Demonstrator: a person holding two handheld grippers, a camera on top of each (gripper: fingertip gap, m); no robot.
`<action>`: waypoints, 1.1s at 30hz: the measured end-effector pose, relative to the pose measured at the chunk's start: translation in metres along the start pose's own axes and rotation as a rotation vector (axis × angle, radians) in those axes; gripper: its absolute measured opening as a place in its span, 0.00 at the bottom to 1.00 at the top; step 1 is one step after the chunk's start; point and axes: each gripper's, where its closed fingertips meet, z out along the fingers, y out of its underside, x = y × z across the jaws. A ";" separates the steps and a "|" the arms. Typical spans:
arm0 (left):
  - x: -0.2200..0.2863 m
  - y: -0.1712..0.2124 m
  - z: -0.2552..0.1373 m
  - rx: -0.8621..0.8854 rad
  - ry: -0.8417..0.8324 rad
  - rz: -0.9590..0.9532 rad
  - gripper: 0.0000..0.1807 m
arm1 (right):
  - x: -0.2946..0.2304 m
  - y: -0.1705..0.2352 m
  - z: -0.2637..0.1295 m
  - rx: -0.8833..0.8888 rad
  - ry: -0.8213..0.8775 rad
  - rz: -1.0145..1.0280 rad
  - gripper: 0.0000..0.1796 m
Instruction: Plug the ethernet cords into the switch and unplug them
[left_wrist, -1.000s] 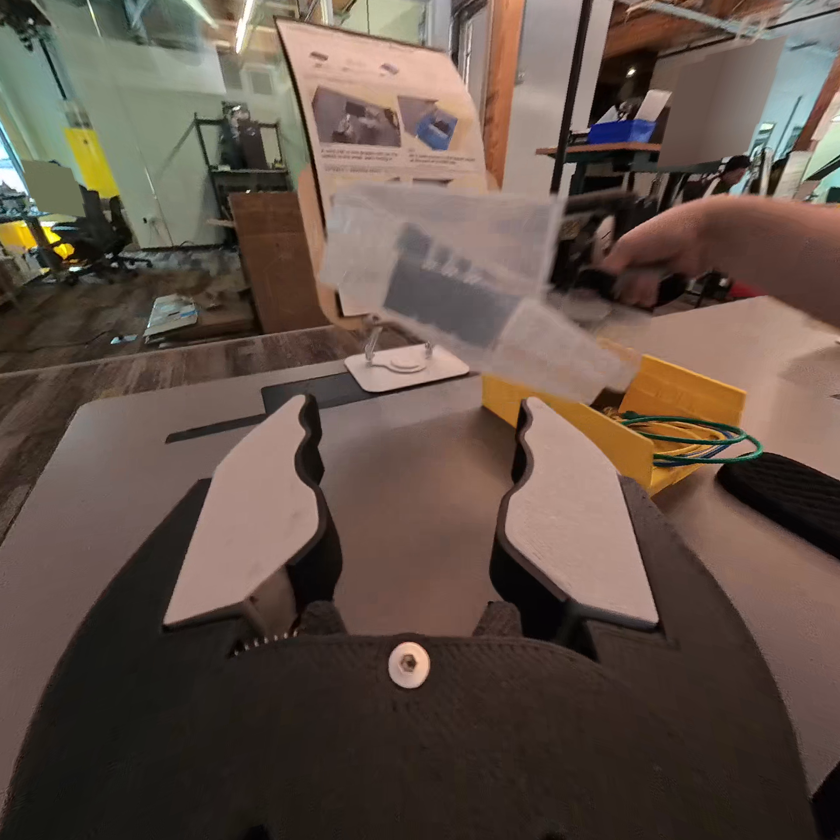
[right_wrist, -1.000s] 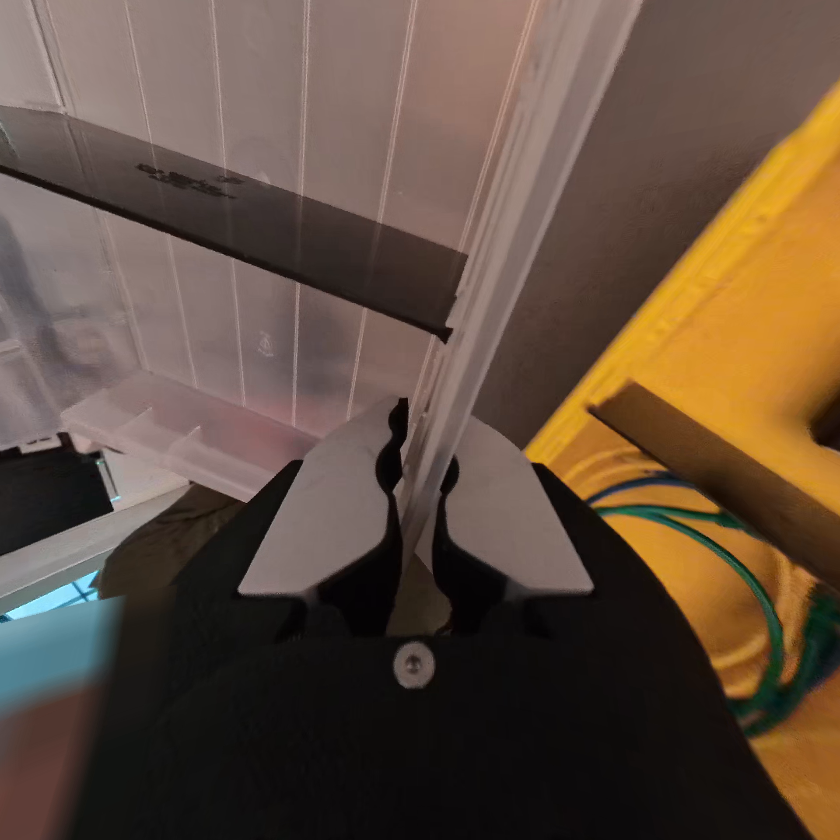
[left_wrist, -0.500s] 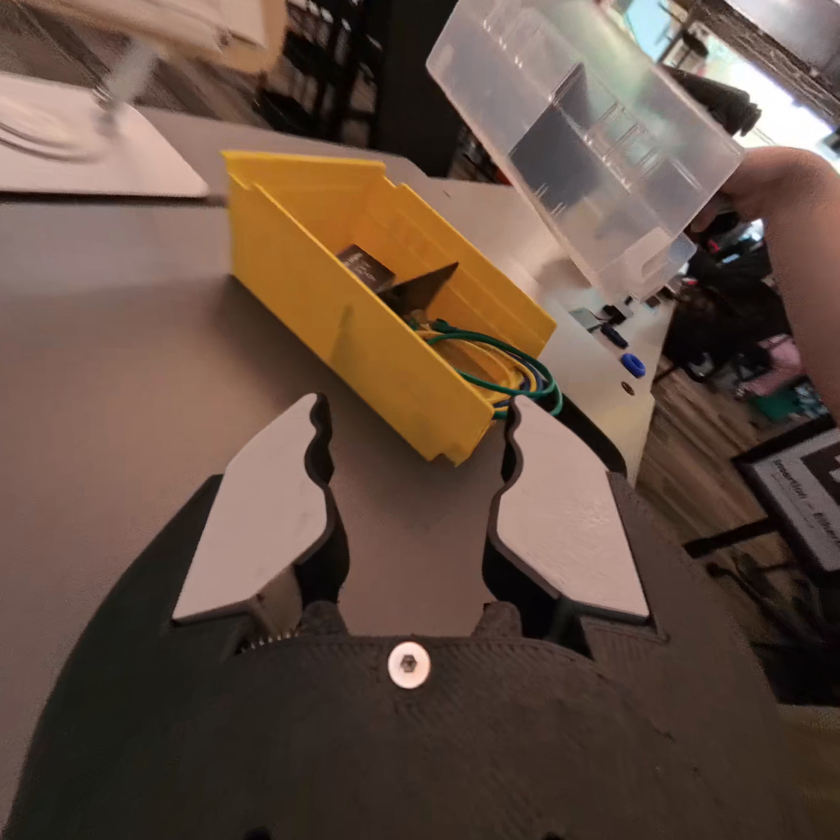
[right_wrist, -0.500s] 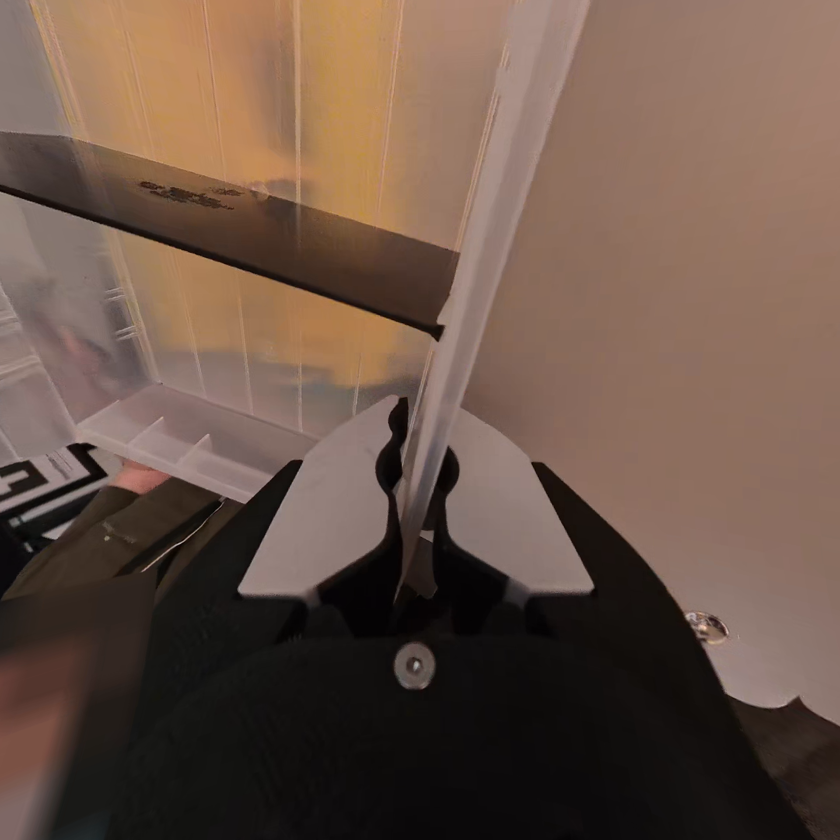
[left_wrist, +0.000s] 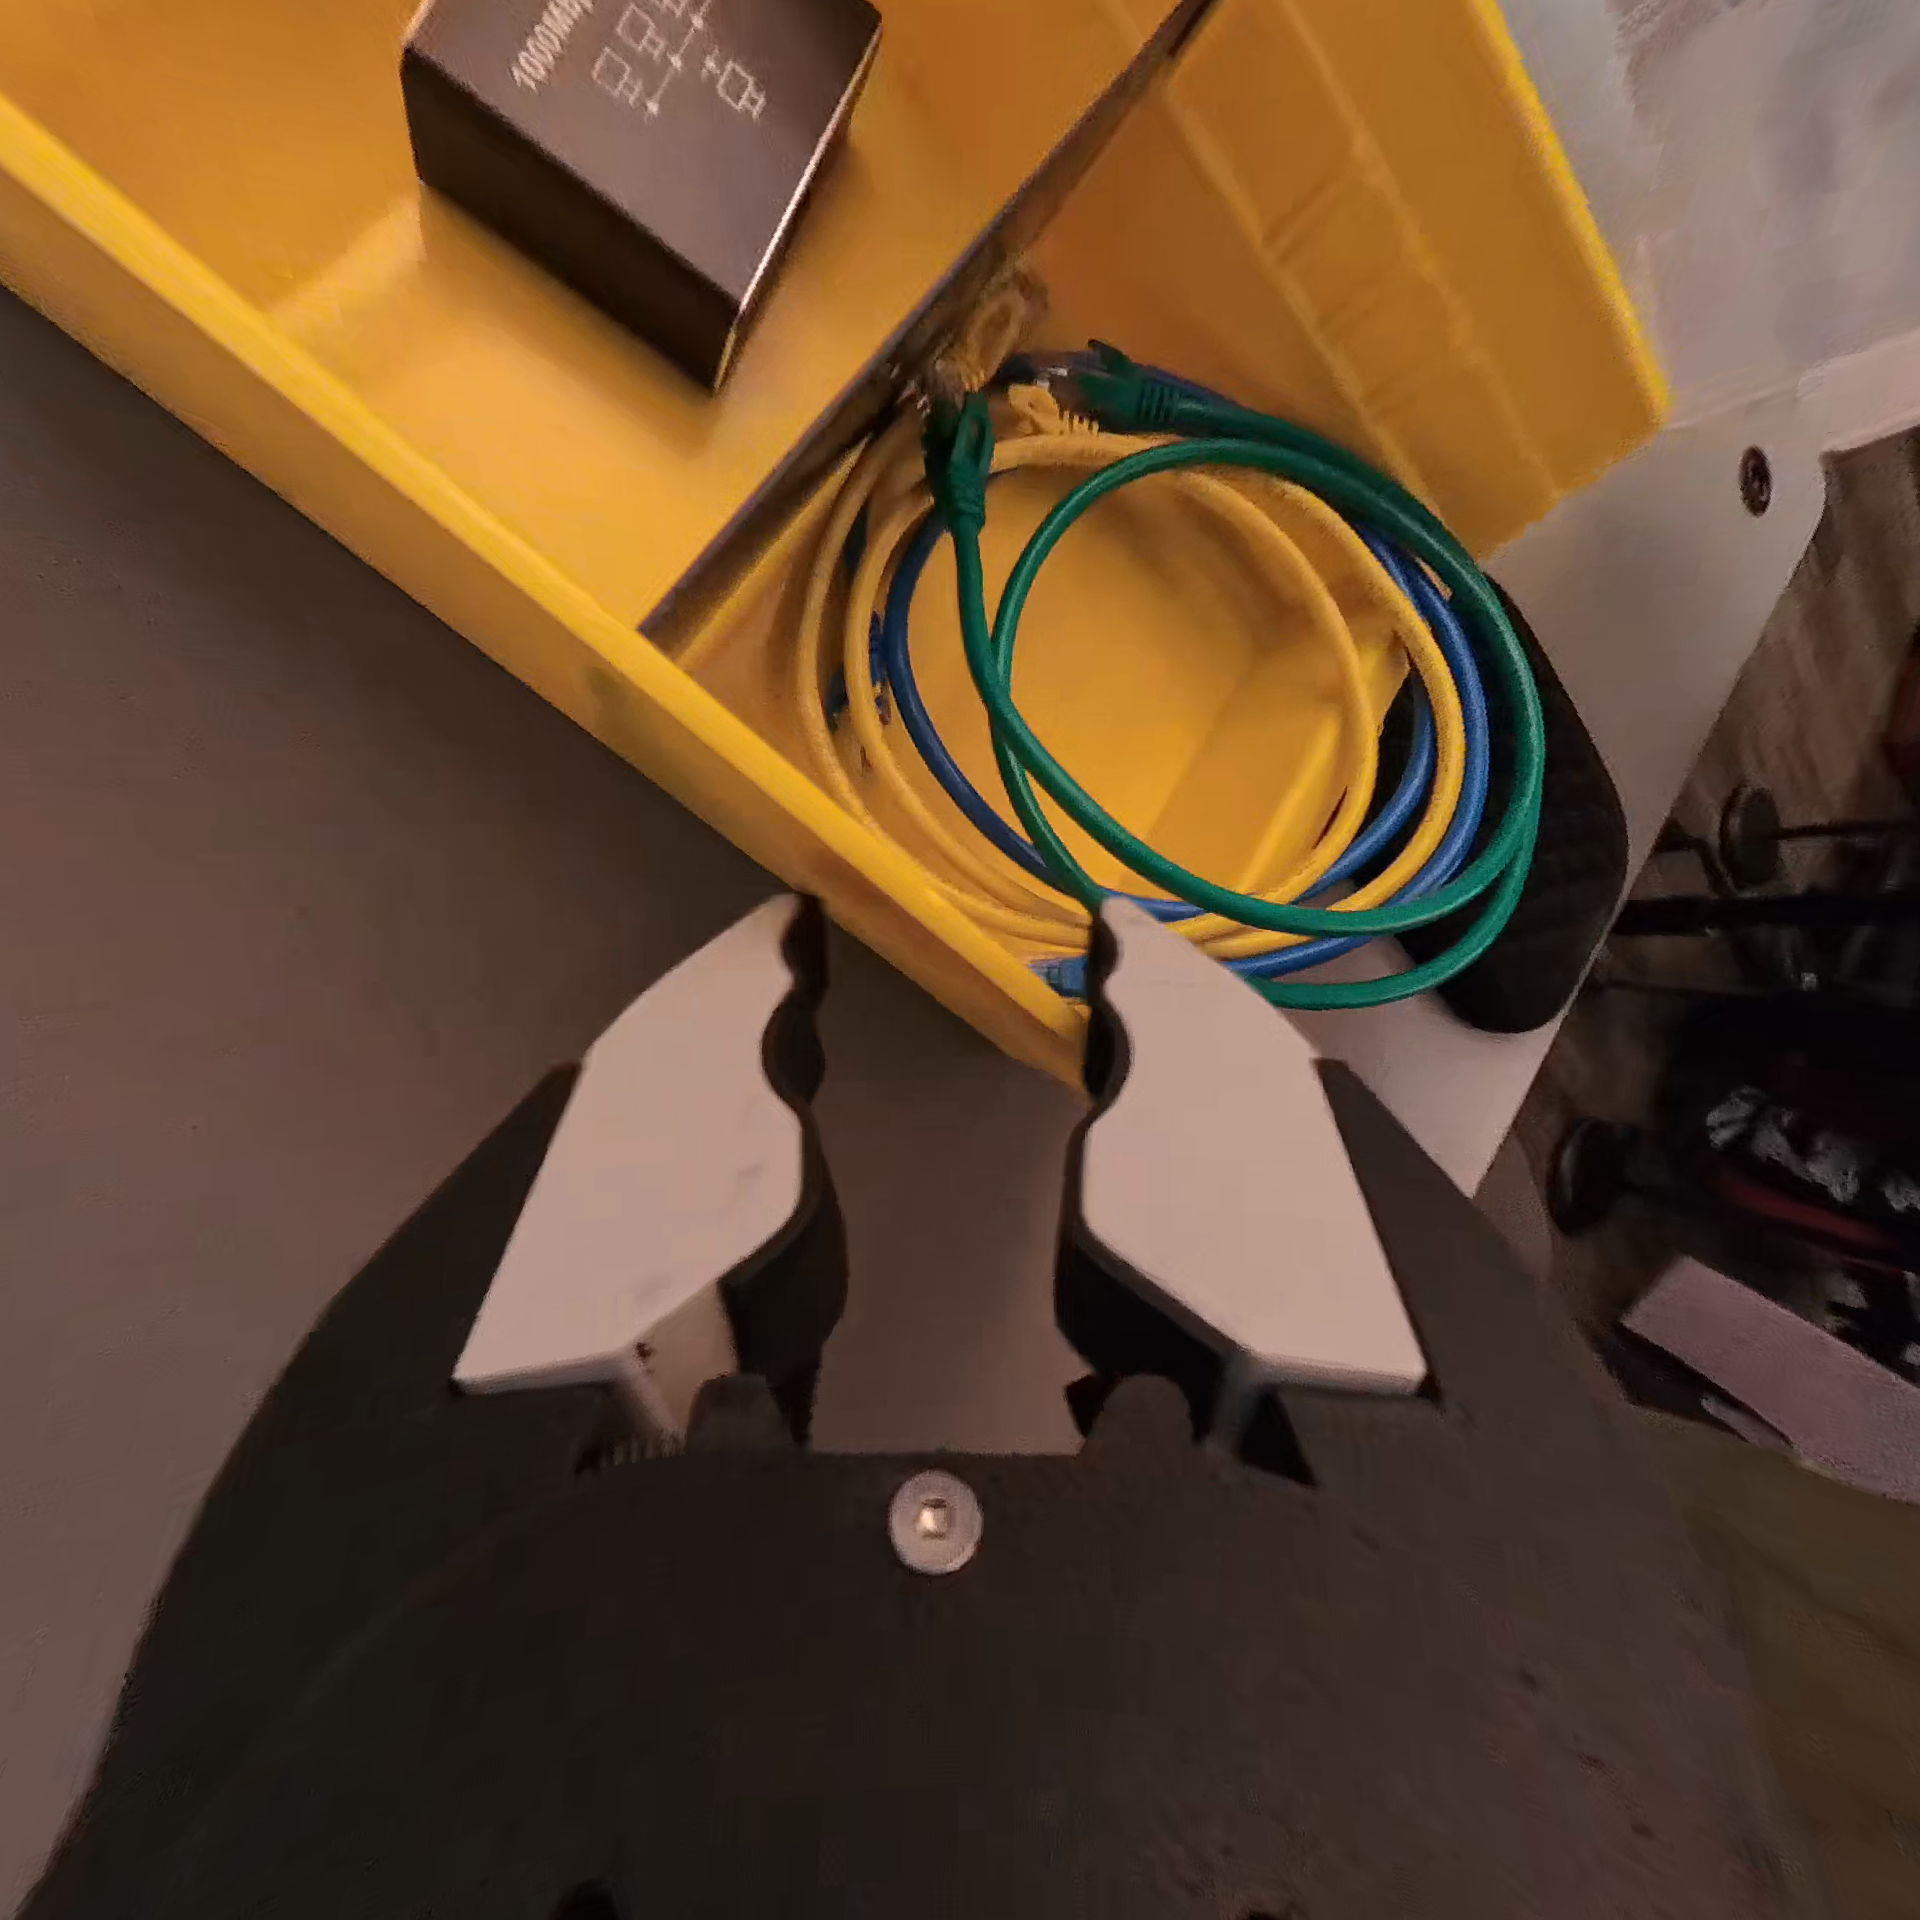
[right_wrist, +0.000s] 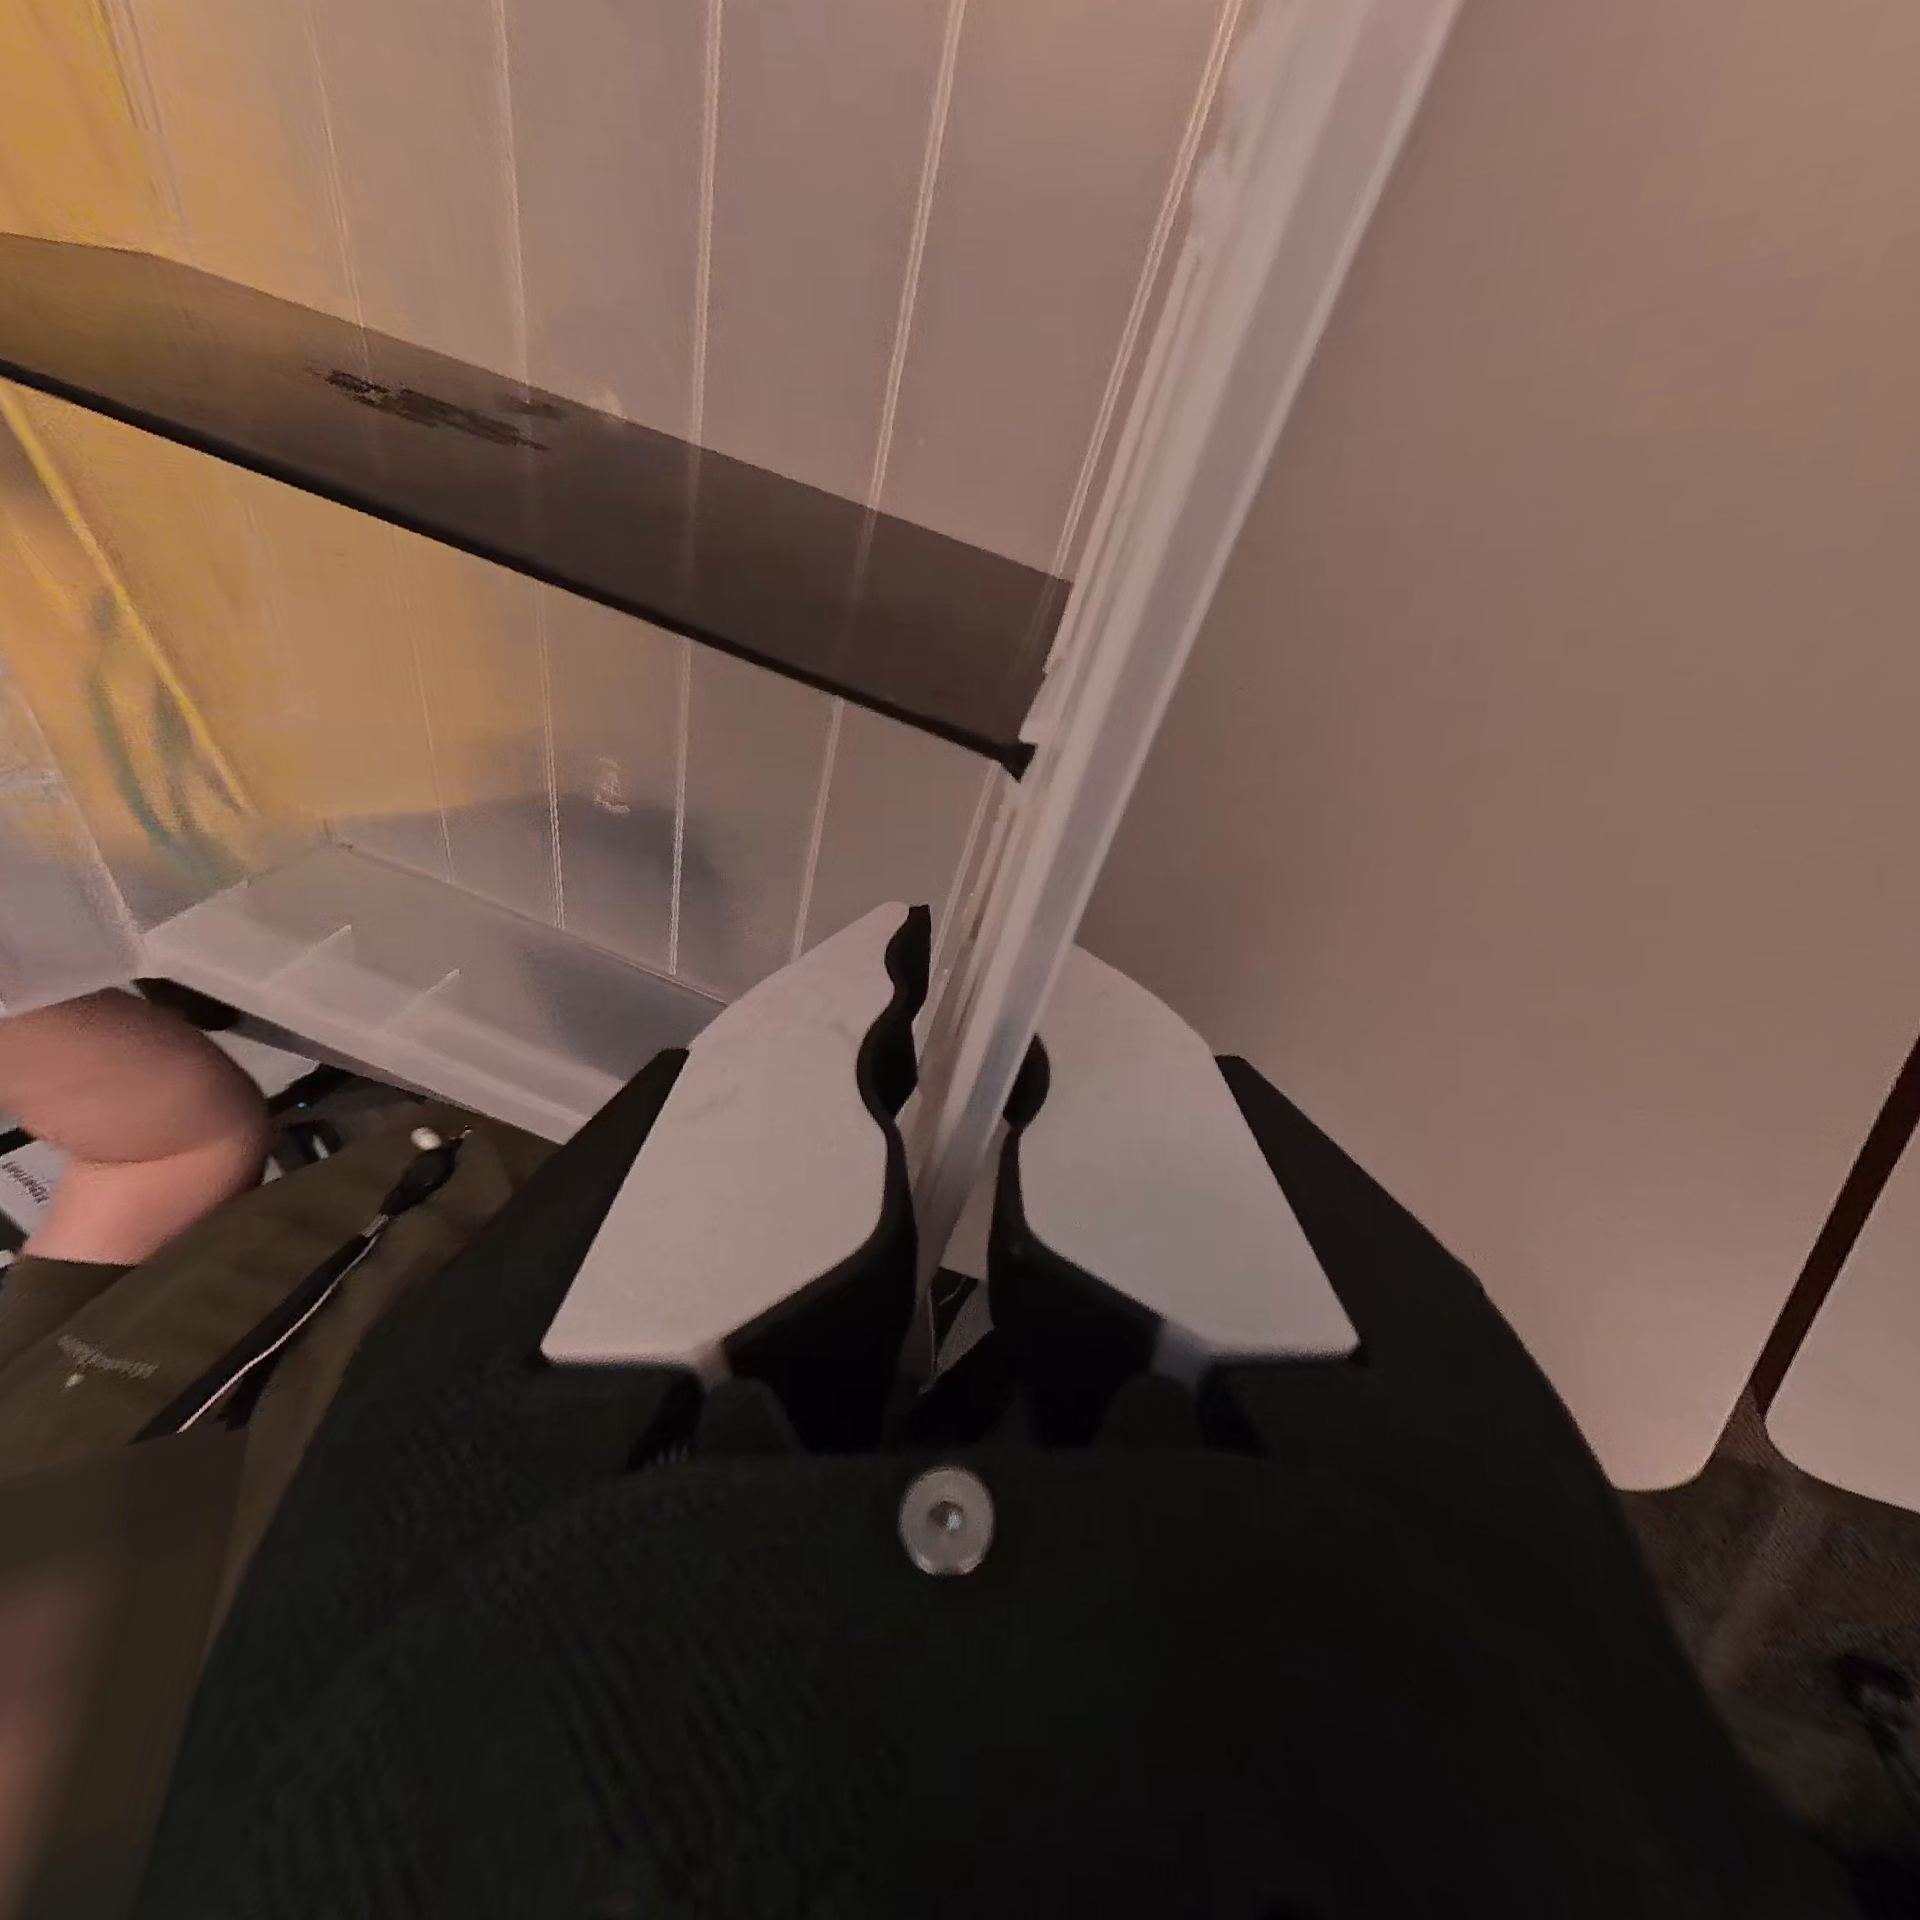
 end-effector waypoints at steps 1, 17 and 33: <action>0.000 0.001 -0.001 -0.035 0.012 -0.002 0.22 | 0.003 0.002 0.004 -0.007 0.008 0.000 0.05; -0.157 0.051 -0.128 0.046 -0.274 -0.246 0.04 | -0.040 -0.023 0.074 -0.078 0.044 -0.116 0.06; -0.258 0.221 -0.292 0.385 -0.535 -0.660 0.04 | -0.084 -0.065 0.109 -0.144 0.281 -0.227 0.03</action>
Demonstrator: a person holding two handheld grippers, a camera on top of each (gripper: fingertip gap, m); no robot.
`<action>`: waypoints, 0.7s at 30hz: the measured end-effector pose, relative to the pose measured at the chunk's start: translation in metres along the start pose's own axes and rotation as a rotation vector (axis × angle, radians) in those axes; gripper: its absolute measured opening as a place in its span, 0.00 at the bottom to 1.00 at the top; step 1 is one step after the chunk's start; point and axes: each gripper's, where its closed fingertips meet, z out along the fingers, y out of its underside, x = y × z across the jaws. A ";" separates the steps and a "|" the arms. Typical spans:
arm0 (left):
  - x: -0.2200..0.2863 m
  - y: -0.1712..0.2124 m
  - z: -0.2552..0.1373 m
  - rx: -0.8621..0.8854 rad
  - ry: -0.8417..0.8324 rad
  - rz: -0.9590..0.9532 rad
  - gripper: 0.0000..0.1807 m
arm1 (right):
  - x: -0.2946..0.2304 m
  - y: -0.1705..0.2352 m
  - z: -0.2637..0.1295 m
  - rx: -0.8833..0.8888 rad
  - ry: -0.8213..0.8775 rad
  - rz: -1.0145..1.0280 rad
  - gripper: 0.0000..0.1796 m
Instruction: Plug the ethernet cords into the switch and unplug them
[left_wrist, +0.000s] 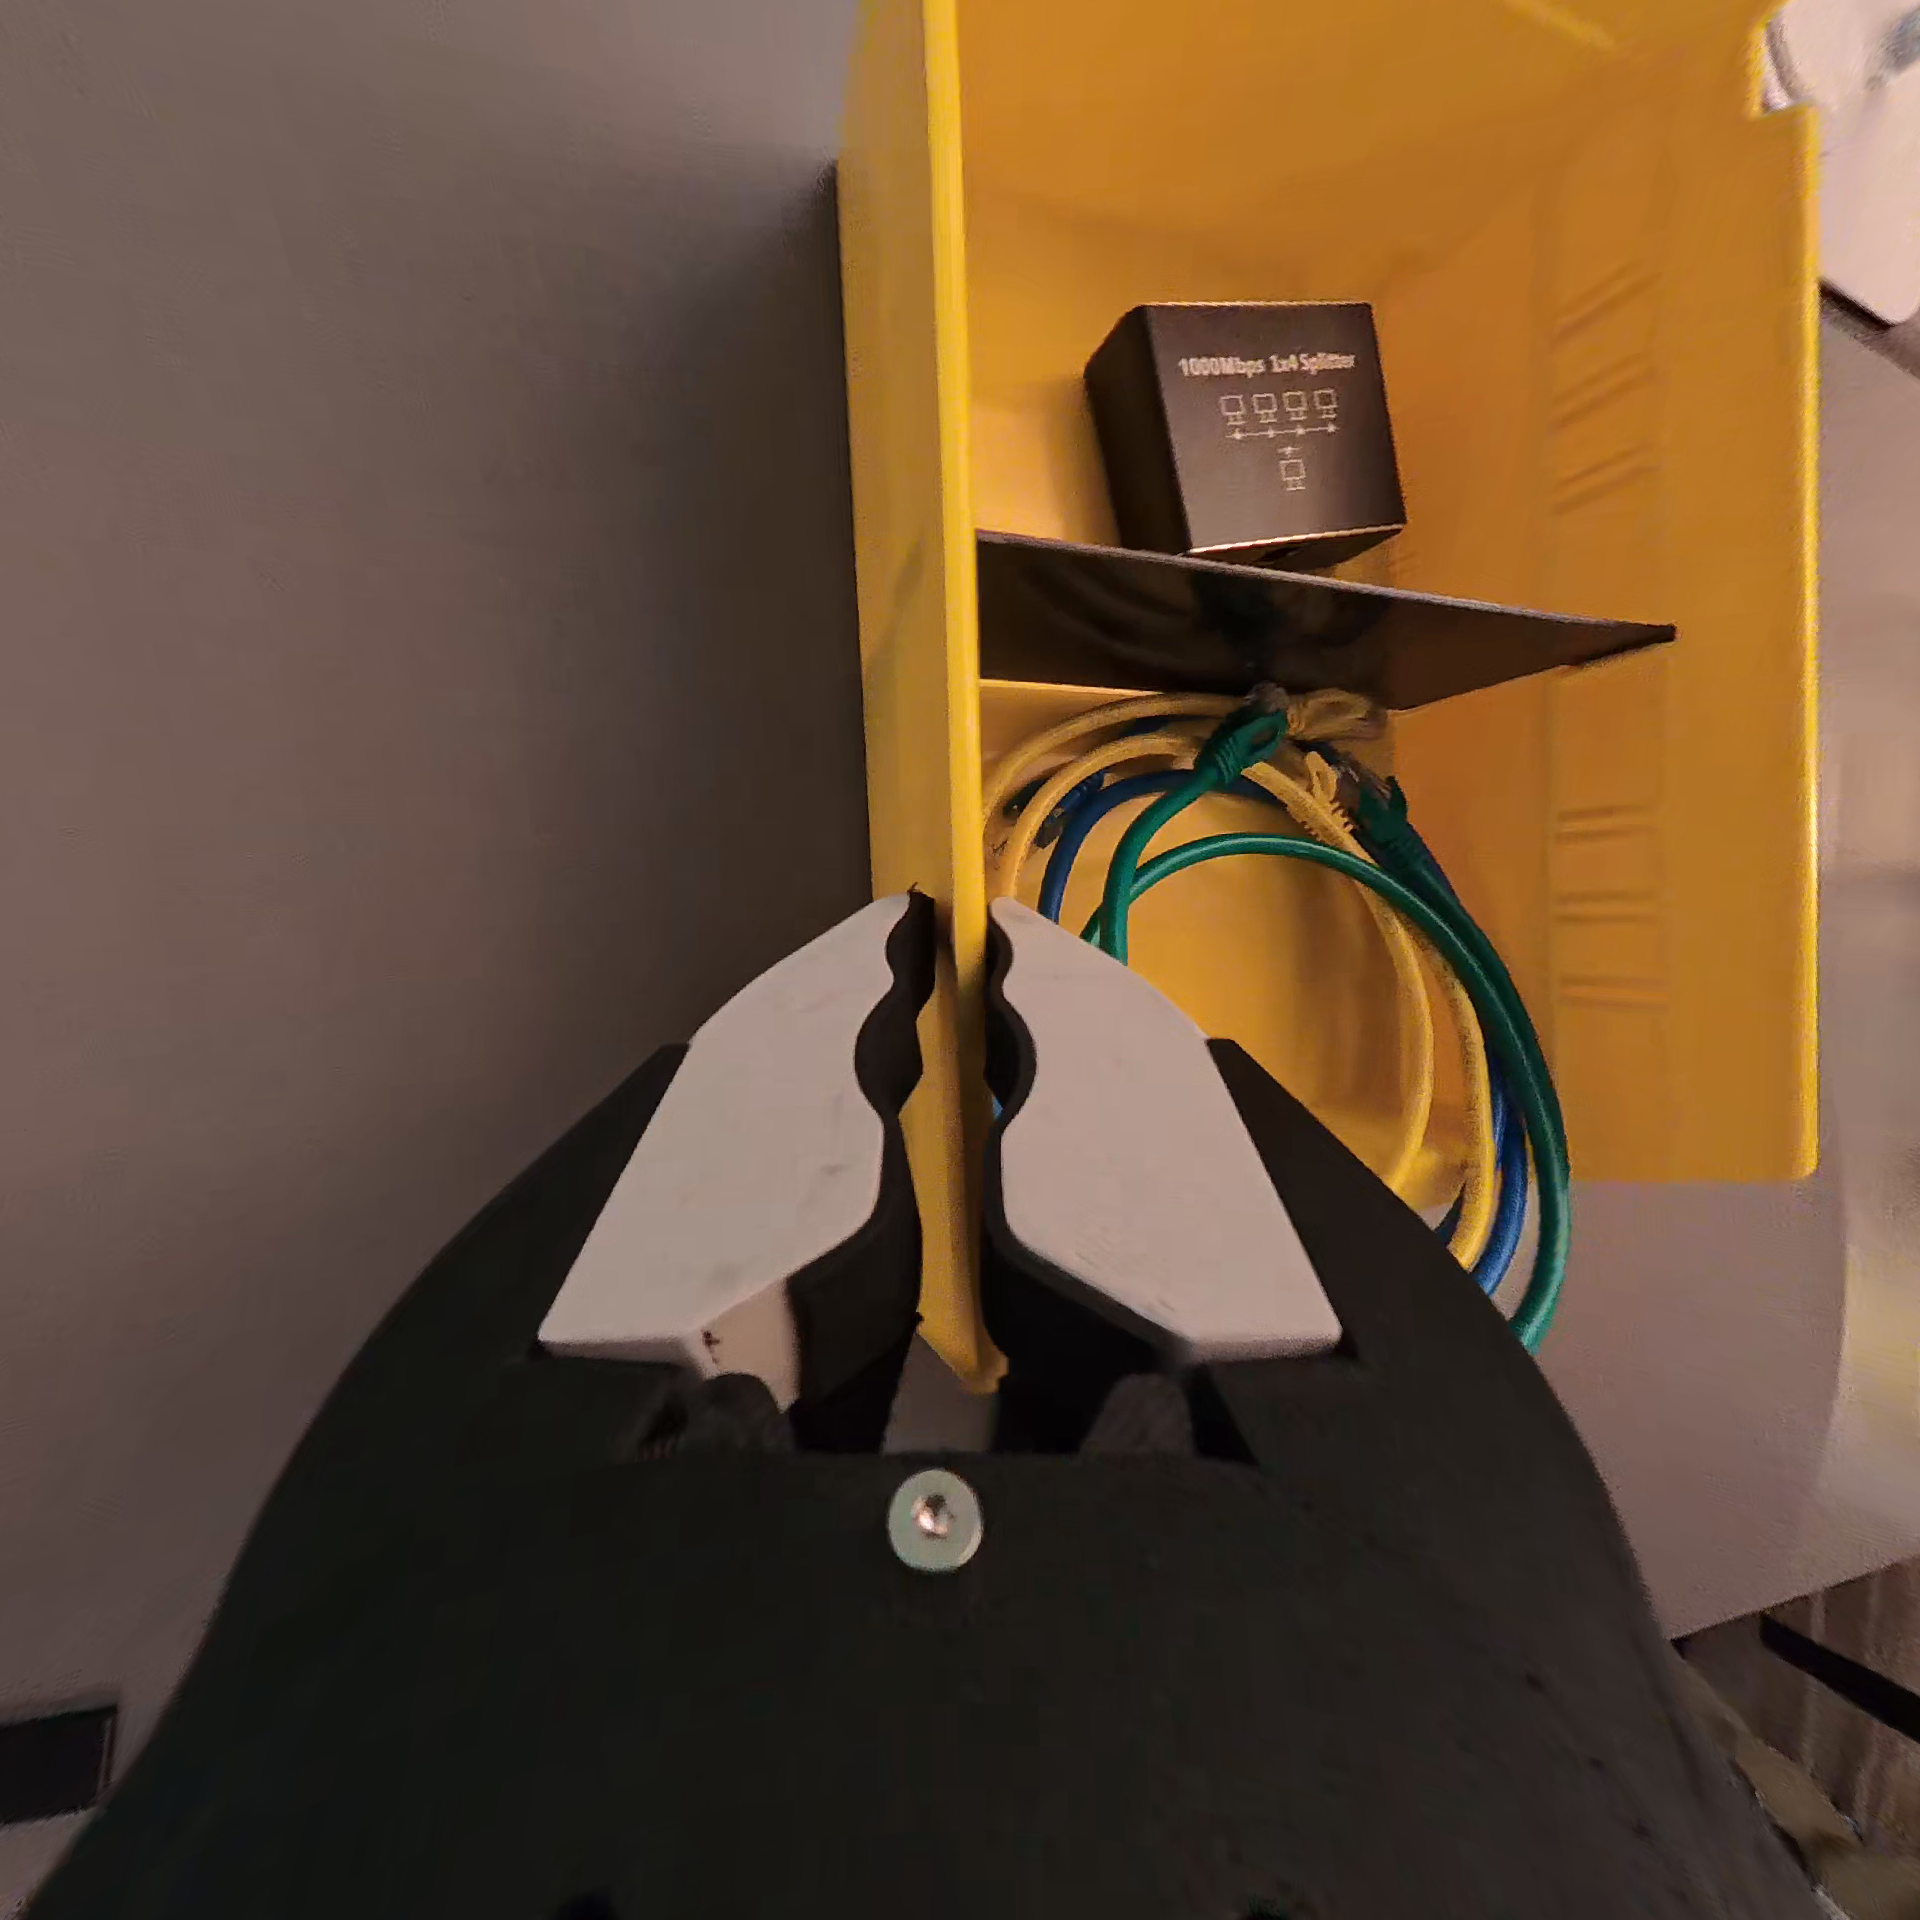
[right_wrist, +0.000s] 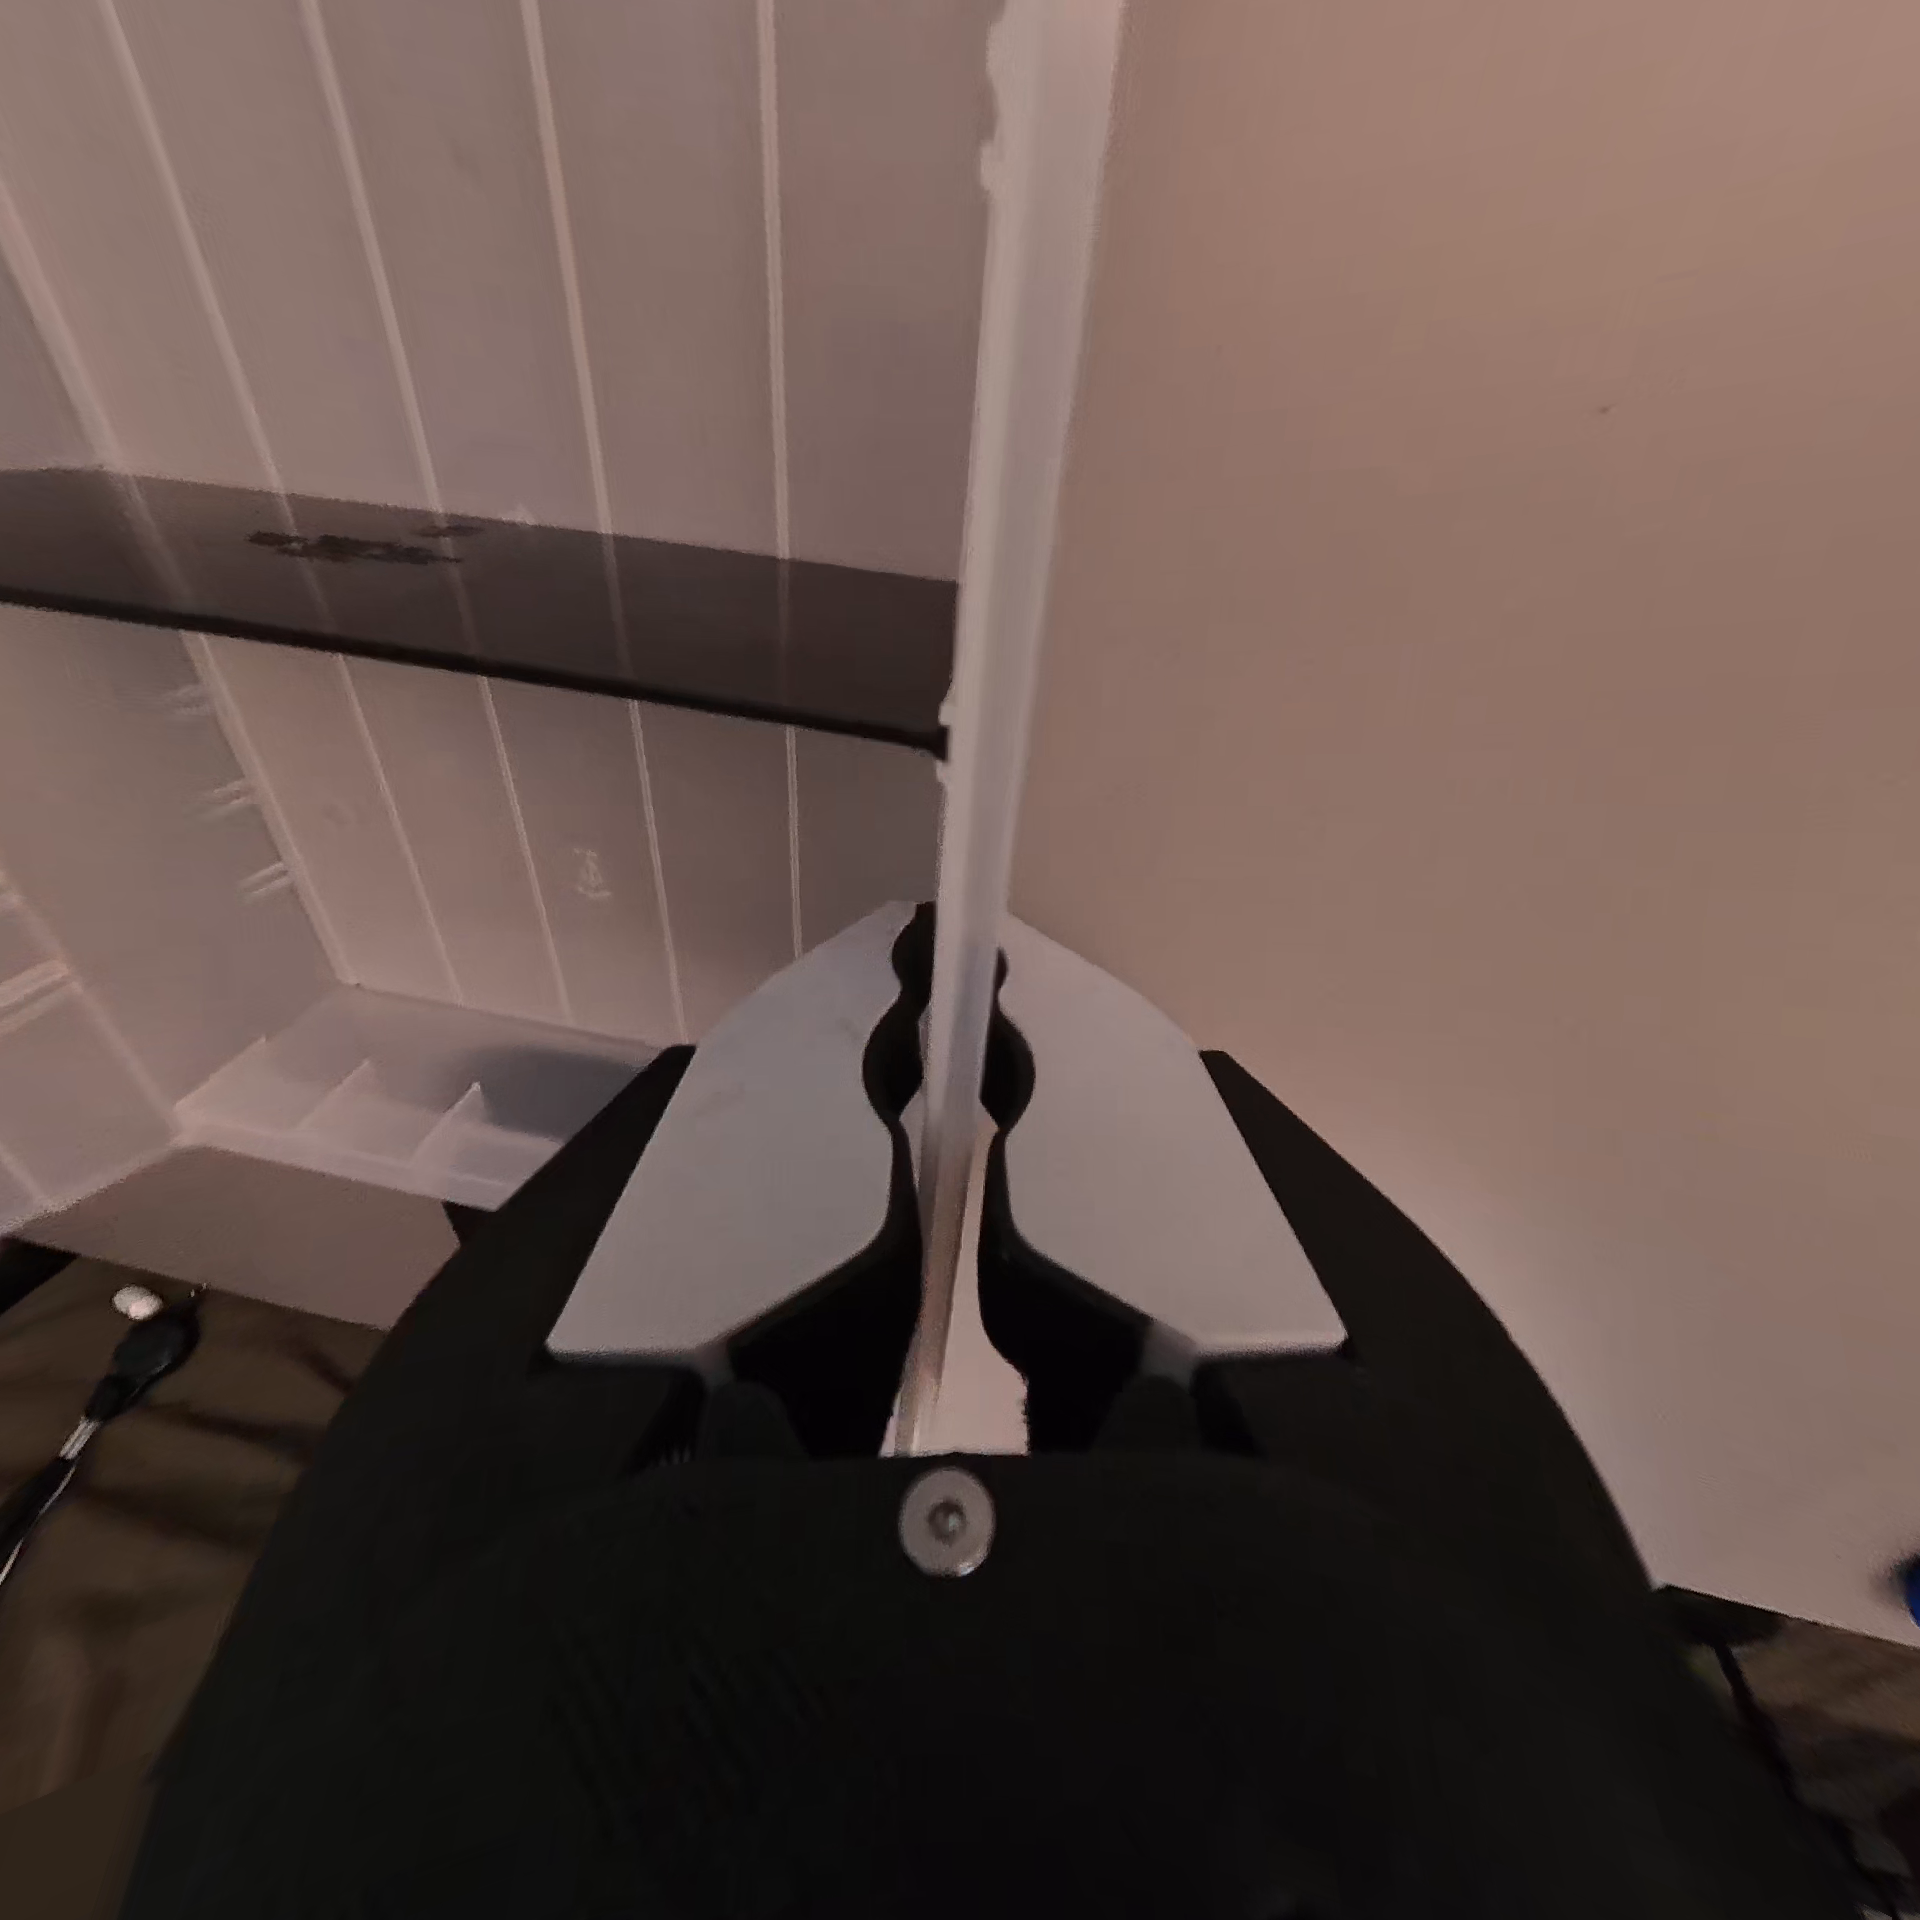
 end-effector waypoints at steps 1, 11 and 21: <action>0.000 -0.001 0.000 0.007 0.007 0.003 0.04 | 0.004 -0.003 -0.001 0.016 0.005 0.016 0.03; -0.009 -0.018 0.007 0.084 0.028 -0.004 0.04 | 0.040 0.002 -0.008 0.045 -0.001 0.165 0.04; -0.019 -0.029 0.009 0.121 0.049 -0.019 0.04 | 0.044 -0.004 -0.009 0.060 0.024 0.207 0.03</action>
